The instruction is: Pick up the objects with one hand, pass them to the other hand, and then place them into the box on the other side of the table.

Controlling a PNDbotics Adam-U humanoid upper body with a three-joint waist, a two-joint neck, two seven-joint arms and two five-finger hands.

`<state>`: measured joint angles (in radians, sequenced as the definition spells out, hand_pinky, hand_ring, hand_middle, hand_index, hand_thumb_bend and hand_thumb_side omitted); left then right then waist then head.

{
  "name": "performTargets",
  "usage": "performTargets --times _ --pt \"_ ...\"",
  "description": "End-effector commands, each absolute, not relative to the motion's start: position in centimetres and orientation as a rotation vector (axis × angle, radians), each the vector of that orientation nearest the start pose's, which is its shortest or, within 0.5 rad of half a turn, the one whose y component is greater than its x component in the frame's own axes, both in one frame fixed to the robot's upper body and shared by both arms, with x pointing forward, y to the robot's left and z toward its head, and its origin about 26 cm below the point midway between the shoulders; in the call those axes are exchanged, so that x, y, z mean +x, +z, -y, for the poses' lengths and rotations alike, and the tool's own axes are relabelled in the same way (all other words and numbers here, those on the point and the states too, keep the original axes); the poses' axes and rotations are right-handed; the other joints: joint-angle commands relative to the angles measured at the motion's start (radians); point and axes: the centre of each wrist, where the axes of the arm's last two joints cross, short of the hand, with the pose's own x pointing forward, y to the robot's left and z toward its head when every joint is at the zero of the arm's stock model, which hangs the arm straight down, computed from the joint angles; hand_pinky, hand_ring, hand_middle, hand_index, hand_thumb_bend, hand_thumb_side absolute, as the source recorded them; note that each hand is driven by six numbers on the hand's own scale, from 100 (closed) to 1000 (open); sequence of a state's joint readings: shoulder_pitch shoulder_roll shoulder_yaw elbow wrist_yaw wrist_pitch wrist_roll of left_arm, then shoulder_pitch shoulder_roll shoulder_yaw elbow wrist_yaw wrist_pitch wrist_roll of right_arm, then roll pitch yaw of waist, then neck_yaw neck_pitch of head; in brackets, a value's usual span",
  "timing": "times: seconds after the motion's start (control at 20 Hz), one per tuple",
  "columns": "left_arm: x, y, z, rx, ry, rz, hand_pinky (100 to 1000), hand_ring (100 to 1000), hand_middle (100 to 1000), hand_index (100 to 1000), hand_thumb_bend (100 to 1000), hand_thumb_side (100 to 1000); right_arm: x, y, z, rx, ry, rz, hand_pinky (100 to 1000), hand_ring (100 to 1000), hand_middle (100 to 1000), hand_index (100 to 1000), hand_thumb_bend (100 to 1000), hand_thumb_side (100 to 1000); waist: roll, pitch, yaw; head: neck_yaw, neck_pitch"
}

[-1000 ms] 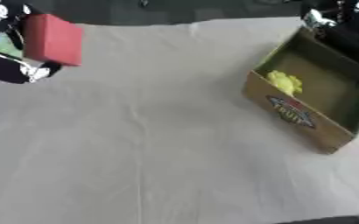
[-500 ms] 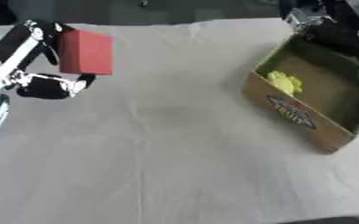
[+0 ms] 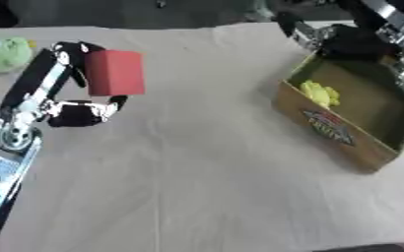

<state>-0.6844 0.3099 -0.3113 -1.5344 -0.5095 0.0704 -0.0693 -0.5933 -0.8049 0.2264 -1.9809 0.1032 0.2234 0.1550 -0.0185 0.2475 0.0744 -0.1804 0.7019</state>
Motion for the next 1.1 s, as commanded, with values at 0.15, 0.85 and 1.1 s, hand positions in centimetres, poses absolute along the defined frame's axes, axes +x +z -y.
performTargets --times 0.15,0.85,1.1 --pt "38.9 19.7 -16.3 0.633 -1.031 2.064 440 464 449 522 217 100 30.2 30.6 23.8 -0.563 1.306 2.067 947 834 802 876 340 516 -0.001 -0.033 0.001 -0.007 0.004" --pt "39.2 18.1 -15.1 0.651 -1.003 1.999 427 456 440 515 209 100 30.2 30.9 20.3 -0.609 1.439 2.165 941 861 820 881 391 470 -0.004 -0.039 0.002 -0.010 0.012" --pt "39.3 17.3 -14.4 0.652 -0.991 1.984 427 457 442 516 223 100 30.2 30.5 18.8 -0.637 1.474 2.178 942 870 826 884 404 461 -0.004 -0.041 0.001 -0.008 0.012"
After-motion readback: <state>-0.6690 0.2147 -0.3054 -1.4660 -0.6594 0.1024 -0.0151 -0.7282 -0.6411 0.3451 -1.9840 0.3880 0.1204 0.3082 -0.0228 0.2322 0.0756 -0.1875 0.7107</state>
